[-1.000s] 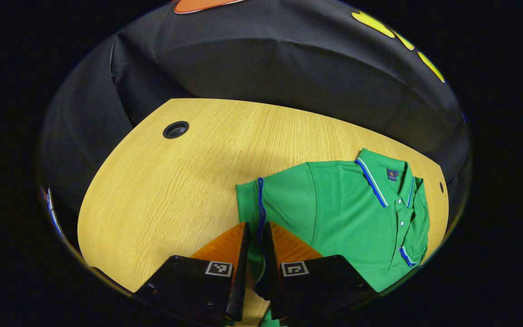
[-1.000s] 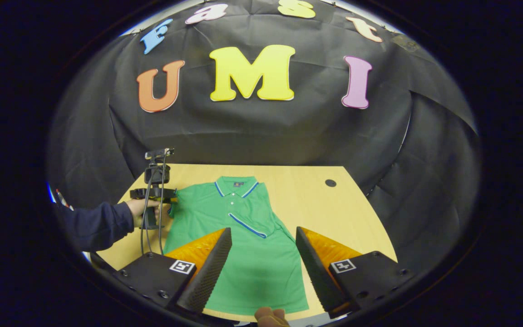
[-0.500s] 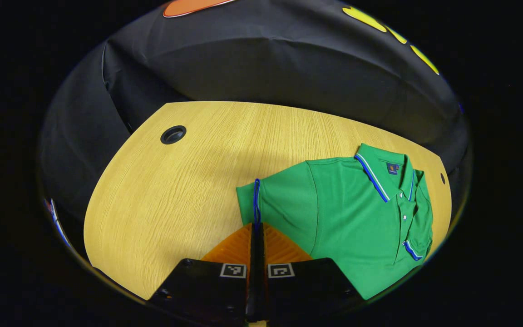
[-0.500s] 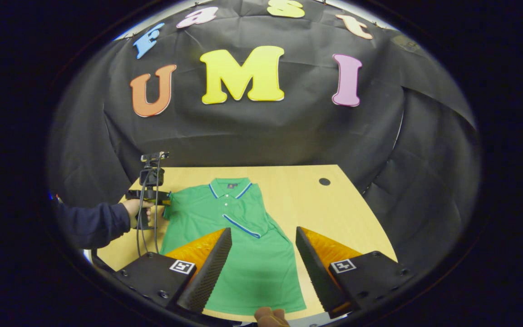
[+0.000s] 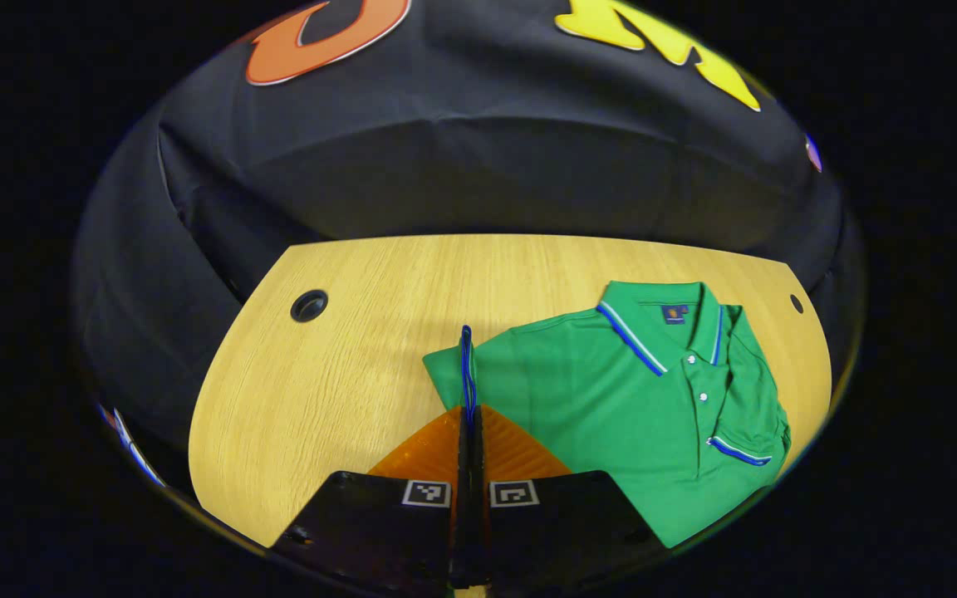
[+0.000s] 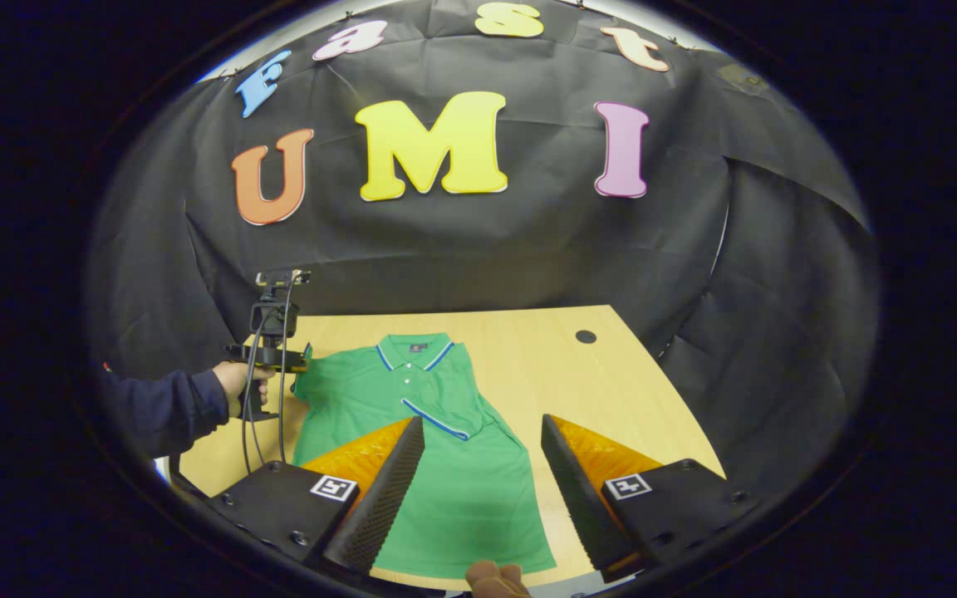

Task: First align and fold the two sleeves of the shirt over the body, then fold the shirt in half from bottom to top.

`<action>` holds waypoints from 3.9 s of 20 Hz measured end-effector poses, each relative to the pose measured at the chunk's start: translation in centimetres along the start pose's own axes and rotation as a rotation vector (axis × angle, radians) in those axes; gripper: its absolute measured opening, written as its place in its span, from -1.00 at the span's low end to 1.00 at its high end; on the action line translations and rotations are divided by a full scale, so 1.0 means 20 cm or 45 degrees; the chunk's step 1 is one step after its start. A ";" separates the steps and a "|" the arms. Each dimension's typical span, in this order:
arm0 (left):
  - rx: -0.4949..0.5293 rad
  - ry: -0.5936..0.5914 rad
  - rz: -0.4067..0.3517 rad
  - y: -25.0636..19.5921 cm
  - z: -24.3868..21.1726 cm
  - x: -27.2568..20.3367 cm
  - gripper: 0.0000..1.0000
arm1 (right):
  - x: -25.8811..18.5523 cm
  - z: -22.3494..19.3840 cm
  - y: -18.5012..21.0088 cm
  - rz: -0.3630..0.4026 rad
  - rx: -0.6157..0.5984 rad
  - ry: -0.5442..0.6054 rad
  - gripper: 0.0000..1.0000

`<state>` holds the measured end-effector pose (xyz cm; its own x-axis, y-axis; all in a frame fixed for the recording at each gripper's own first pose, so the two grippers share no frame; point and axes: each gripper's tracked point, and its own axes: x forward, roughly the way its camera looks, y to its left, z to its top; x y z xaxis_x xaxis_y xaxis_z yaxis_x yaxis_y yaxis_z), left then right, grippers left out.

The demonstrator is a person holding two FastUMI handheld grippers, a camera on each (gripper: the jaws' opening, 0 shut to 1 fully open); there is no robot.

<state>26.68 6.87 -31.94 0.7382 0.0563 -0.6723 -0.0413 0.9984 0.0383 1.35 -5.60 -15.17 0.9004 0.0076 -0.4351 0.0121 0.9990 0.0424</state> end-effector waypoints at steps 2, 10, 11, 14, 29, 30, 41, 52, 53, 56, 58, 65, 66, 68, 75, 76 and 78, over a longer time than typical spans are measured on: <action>0.065 -0.021 -0.013 -0.07 0.03 -0.03 -0.94 | -0.01 0.06 -0.03 -0.035 -0.004 -0.066 0.84; 0.372 -0.060 -0.143 -0.52 -0.07 -0.08 -0.93 | -0.18 0.19 -0.14 -0.205 -0.003 -0.298 0.84; 0.406 -0.054 -0.150 -0.56 -0.10 -0.07 -0.93 | -0.20 0.20 -0.15 -0.225 -0.002 -0.325 0.84; 0.498 -0.058 -0.171 -0.67 -0.15 -0.07 -0.94 | -0.23 0.11 -0.16 -0.240 -0.009 -0.304 0.82; 0.520 -0.149 -0.277 -0.82 -0.21 -0.30 0.60 | -0.31 0.02 -0.27 -0.273 0.046 -0.293 0.84; 0.477 -0.203 -0.278 -0.79 -0.16 -0.38 0.66 | -0.32 0.04 -0.27 -0.266 0.041 -0.311 0.84; 0.142 -0.648 -0.203 -0.32 0.07 -1.41 0.81 | -0.20 0.14 -0.18 -0.094 -0.057 -0.373 0.82; 0.103 -0.446 -0.016 -0.05 -0.62 -1.43 0.98 | -0.06 -0.46 -0.11 0.107 -0.284 -0.042 0.82; 0.098 -0.379 -0.029 -0.06 -0.71 -1.39 0.98 | -0.03 -0.54 -0.13 0.099 -0.299 0.012 0.82; 0.049 -0.216 -0.059 -0.08 -0.98 -1.29 0.99 | 0.02 -0.77 -0.14 0.121 -0.287 0.174 0.85; 0.032 -0.070 -0.052 -0.08 -1.22 -1.22 0.99 | 0.04 -0.92 -0.17 0.118 -0.292 0.274 0.82; -0.069 0.325 -0.041 -0.05 -1.69 -1.23 1.00 | 0.06 -1.38 -0.29 0.105 -0.228 0.626 0.84; -0.069 0.364 -0.030 -0.05 -1.72 -1.25 0.99 | 0.07 -1.42 -0.32 0.087 -0.220 0.663 0.84; -0.059 0.408 -0.047 -0.08 -1.75 -1.29 0.99 | 0.07 -1.48 -0.36 0.061 -0.187 0.732 0.82; -0.074 0.602 -0.111 -0.19 -1.87 -1.34 0.83 | 0.09 -1.58 -0.42 0.000 -0.149 0.894 0.82; -0.079 0.623 -0.111 -0.19 -1.88 -1.34 0.82 | 0.09 -1.59 -0.43 0.003 -0.148 0.912 0.82; -0.077 0.664 -0.111 -0.19 -1.88 -1.33 0.80 | 0.09 -1.61 -0.43 -0.001 -0.169 0.958 0.84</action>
<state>-18.15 1.50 -42.03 0.3086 -0.0491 -0.9499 -0.0449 0.9968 -0.0661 -11.14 -12.74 -45.27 0.3607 -0.0133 -0.9326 -0.0823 0.9955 -0.0461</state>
